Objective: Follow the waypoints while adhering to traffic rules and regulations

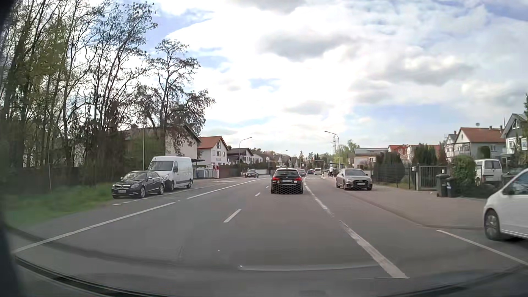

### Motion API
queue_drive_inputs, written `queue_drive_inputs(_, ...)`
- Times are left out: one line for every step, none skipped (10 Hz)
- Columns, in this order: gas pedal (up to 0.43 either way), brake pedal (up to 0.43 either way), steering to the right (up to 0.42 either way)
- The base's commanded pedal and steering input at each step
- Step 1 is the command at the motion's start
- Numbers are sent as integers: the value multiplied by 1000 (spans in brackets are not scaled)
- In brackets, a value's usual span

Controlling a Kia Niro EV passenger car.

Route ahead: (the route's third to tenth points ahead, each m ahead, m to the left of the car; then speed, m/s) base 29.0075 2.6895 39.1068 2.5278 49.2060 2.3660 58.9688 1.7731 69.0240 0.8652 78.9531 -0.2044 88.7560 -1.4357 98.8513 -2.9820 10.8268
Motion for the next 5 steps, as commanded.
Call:
queue_drive_inputs(0,61,1)
queue_drive_inputs(0,61,1)
queue_drive_inputs(0,67,0)
queue_drive_inputs(0,67,0)
queue_drive_inputs(0,67,0)
